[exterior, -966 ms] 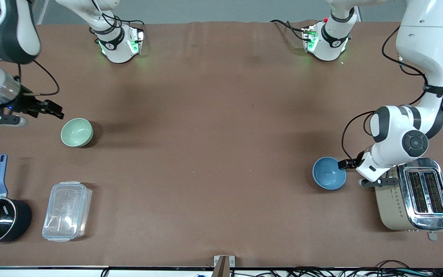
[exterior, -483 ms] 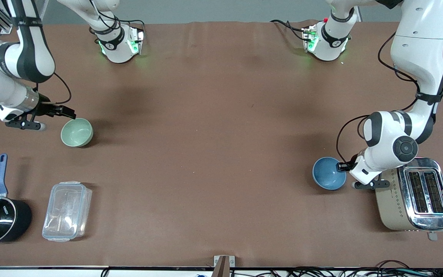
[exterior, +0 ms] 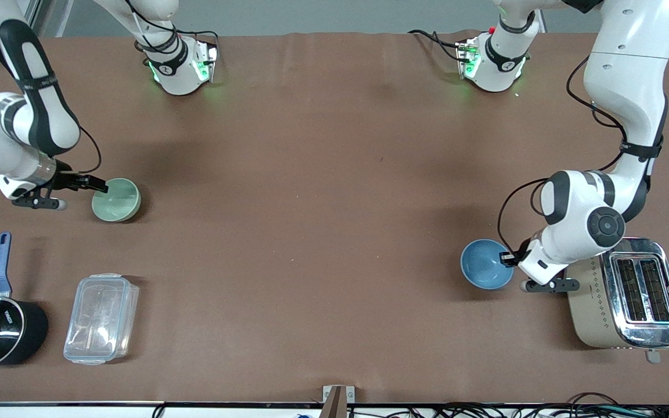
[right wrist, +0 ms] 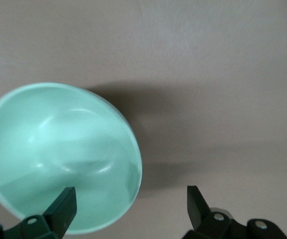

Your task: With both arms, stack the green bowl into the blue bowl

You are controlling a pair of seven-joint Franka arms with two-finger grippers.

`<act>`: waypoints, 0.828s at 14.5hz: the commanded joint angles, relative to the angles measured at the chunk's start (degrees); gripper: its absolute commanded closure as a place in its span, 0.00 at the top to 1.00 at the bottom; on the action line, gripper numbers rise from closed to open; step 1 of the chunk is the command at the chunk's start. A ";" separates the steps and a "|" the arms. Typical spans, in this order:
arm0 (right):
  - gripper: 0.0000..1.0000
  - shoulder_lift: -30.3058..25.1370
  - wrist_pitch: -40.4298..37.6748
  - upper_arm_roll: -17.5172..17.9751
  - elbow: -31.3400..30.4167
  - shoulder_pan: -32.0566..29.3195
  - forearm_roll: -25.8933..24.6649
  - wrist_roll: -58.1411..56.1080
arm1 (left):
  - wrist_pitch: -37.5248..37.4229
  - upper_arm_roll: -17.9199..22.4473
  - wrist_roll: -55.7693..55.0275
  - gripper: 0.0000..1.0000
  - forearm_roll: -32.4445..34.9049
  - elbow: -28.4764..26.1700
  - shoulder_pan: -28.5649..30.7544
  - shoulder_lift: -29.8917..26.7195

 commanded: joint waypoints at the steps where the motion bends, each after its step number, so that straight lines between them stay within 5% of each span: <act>1: 0.95 1.81 1.07 1.08 -0.06 -0.99 0.25 -1.16 | -2.95 -4.25 -5.76 0.00 -1.15 -0.34 -0.41 -3.02; 2: 0.89 1.82 0.98 1.08 -0.06 -0.99 0.34 -1.25 | -4.35 -6.26 -9.98 0.00 -0.89 -0.16 -0.67 -3.37; 5: 0.38 1.82 0.37 1.16 -0.06 -0.90 0.34 -2.12 | -7.61 -11.54 -18.52 0.00 -0.54 3.08 -2.77 -3.11; 7: 0.17 1.73 0.36 1.16 0.11 -0.90 0.34 -2.48 | -7.53 -11.73 -25.71 0.00 -0.89 4.40 -7.41 -1.71; 12: 0.04 1.21 0.19 1.25 0.73 -0.73 0.34 -2.65 | -7.26 -11.56 -43.04 0.00 -0.62 10.02 -18.85 3.83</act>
